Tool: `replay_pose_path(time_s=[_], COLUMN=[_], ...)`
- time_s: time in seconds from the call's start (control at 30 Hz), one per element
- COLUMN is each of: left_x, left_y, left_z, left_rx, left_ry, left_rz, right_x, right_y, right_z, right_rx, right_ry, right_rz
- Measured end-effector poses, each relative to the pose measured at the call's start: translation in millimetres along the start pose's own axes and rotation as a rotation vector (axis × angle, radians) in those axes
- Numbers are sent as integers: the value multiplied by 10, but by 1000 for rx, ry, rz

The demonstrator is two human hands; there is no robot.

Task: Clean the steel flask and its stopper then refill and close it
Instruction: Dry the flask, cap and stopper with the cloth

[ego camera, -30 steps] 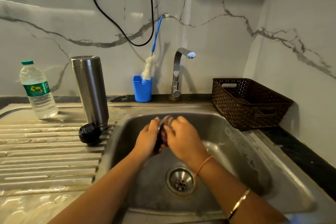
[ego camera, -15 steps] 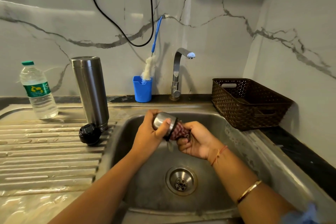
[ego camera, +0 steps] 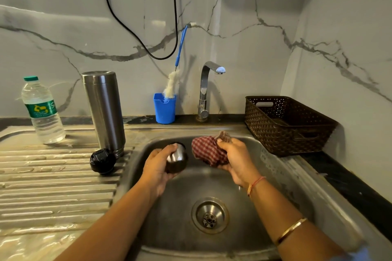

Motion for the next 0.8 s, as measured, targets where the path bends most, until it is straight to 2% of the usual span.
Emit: replay_pose_path(time_s=[0.07, 0.13, 0.27, 0.33, 0.43, 0.53, 0.7, 0.8], left_x=[-5, -12, -6, 21, 63, 94, 130, 127], left_y=[27, 86, 115, 102, 144, 231, 361, 394], left_z=[-7, -38, -73, -89, -150, -200, -250, -254], left_rx=[-12, -42, -15, -18, -54, -81, -146, -163], left_ry=[5, 14, 81, 100, 133, 210, 252, 273], left_rz=[12, 42, 257, 252, 288, 373, 431, 532], right_x=[-145, -313, -418, -376, -177, -60, -43, -129], right_y=[42, 208, 819, 1007, 1095, 1046, 983, 910], right_z=[-29, -139, -509, -655, -681, -631, -571, -461], right_rx=[33, -6, -345, -398, -432, -465, -483, -456], right_ry=[-179, -390, -747, -879, -870, -755, -622, -582], right_rz=[-280, -566, -925, -1103, -1335, -1405, -1353, -1228])
Point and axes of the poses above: each hand's wrist, its own z-axis towards the middle knuckle, its own y-axis out of the palm, x = y × z, the point moved 10 cm from there along z, towards the middle knuckle, and after that the axes turned 11 degrees about -y, right-handed, at the moved point
